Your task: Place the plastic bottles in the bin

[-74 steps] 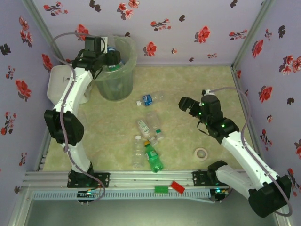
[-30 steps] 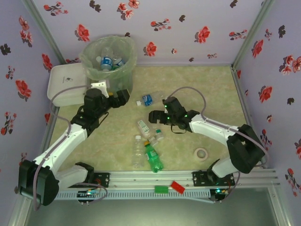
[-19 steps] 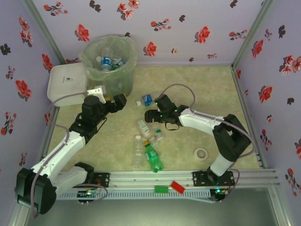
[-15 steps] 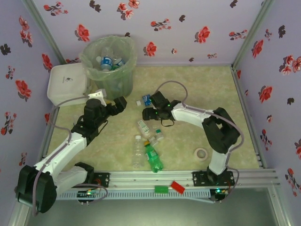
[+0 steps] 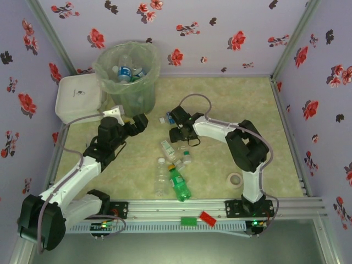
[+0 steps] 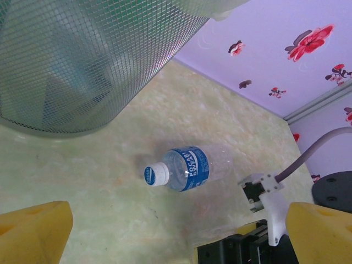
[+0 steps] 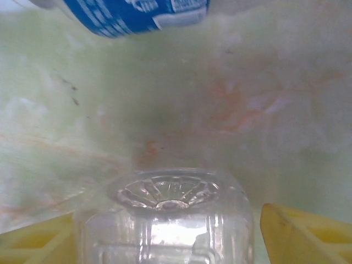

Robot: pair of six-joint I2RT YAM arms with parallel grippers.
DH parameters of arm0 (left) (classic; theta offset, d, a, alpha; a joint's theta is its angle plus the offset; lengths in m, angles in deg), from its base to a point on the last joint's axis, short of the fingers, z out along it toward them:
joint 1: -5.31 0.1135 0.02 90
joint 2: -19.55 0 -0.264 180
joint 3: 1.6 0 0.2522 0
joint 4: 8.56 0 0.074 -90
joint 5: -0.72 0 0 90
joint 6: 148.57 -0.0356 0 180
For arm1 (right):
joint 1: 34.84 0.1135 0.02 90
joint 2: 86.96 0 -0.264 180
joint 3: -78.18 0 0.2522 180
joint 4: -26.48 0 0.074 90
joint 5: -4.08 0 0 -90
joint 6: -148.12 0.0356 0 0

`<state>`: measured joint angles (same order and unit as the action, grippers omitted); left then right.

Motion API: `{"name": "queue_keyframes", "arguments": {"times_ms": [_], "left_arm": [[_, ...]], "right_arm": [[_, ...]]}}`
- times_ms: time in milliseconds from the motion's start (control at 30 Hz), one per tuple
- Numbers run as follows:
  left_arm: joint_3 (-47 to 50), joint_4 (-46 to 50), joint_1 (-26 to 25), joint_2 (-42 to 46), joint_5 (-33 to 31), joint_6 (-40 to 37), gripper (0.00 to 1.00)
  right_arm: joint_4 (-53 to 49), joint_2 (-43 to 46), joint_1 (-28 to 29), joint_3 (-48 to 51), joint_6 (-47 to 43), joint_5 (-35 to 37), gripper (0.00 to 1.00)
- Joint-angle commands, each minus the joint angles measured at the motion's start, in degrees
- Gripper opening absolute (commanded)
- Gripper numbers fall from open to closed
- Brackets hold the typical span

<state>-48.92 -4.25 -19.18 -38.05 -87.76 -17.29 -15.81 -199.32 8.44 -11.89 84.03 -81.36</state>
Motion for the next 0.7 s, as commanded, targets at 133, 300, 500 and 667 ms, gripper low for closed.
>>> {"name": "queue_keyframes", "arguments": {"times_ms": [133,300,500,667], "left_arm": [[1.3,-2.8,-1.1,-0.2,0.0,3.0,1.0],[-0.4,-3.6,-3.0,-3.3,0.2,2.9,1.0],[-2.2,-6.3,-6.0,-7.6,0.5,2.9,1.0],[-4.3,-10.9,-9.7,-11.9,2.3,3.4,1.0]], "right_arm": [[-1.8,1.2,0.4,0.7,-1.5,3.0,0.6],[-1.1,3.1,0.3,0.8,-1.9,3.0,0.49],[0.6,8.2,0.1,2.3,-1.7,2.3,0.47],[4.4,16.4,-1.8,7.4,1.0,1.2,0.47]]}}
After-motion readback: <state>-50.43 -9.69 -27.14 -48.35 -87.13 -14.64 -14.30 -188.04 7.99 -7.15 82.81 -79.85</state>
